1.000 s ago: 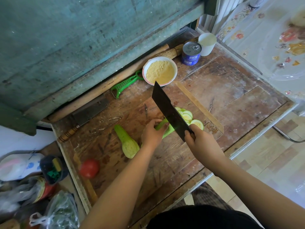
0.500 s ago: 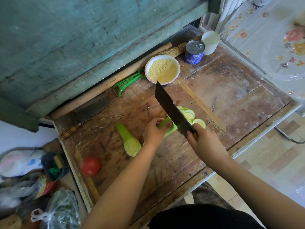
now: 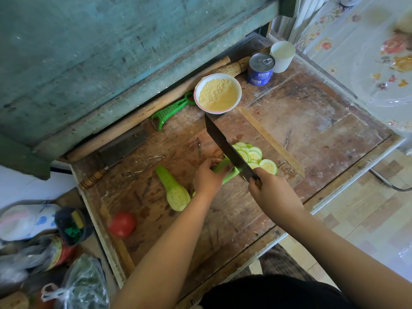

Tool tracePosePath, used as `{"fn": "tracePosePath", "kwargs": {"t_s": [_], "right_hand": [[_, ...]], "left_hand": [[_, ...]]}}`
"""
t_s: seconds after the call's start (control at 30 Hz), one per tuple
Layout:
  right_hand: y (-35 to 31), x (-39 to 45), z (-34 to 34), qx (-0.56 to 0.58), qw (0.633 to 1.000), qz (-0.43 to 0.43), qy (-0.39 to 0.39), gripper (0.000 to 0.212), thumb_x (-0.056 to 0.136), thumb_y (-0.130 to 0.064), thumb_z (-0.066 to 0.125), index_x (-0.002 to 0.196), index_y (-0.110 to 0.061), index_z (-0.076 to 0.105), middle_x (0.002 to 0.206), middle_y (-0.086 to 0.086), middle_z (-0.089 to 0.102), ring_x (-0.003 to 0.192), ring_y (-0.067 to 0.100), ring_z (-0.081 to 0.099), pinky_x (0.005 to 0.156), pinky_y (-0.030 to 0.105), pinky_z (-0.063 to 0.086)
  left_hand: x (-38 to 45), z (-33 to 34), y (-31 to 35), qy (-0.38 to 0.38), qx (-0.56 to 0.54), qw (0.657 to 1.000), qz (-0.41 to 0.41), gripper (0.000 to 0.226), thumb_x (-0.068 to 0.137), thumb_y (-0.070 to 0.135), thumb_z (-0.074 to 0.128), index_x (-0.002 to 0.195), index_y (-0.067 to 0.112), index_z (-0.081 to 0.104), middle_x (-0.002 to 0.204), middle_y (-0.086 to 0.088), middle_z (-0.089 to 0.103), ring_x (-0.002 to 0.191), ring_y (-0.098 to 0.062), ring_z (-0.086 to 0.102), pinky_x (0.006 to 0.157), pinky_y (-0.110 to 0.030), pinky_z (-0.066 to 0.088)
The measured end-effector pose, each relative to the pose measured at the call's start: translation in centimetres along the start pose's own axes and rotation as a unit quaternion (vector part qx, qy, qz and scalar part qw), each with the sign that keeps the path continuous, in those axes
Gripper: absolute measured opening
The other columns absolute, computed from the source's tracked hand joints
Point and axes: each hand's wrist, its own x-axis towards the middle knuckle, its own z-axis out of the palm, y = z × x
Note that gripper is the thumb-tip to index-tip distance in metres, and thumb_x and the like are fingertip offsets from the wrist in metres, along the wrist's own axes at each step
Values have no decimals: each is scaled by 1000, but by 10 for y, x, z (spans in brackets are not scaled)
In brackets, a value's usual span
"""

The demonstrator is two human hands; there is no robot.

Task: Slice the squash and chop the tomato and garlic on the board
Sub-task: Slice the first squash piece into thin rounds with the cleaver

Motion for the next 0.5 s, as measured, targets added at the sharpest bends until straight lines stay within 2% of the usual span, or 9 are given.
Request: {"fn": "tracePosePath", "kwargs": {"t_s": [0.17,0.3,0.5], "right_hand": [[0,5,0,1,1000,5,-16,20,98,-22,41,86,-10,51,59,5,49,52,24,47,49,32,36],[-2,11,1,7,999,9,-32,27,98,-21,40,72,-14,41,57,5,44,52,25,44,51,33,36],[-1,20,4,14,998,28,-55,30,97,-20,41,67,-15,36,58,5,43,50,21,39,47,29,29]], "left_hand": [[-1,0,0,3,-12,1000,14,23,74,46,75,80,36,55,83,18,59,87,-14,61,78,-38,51],[-3,0,1,3,-15,1000,19,23,76,42,74,87,31,57,81,18,57,85,-14,59,75,-35,48],[-3,0,-1,7,-2,1000,26,28,76,45,73,90,27,58,87,12,62,86,-16,60,73,-35,48]]}}
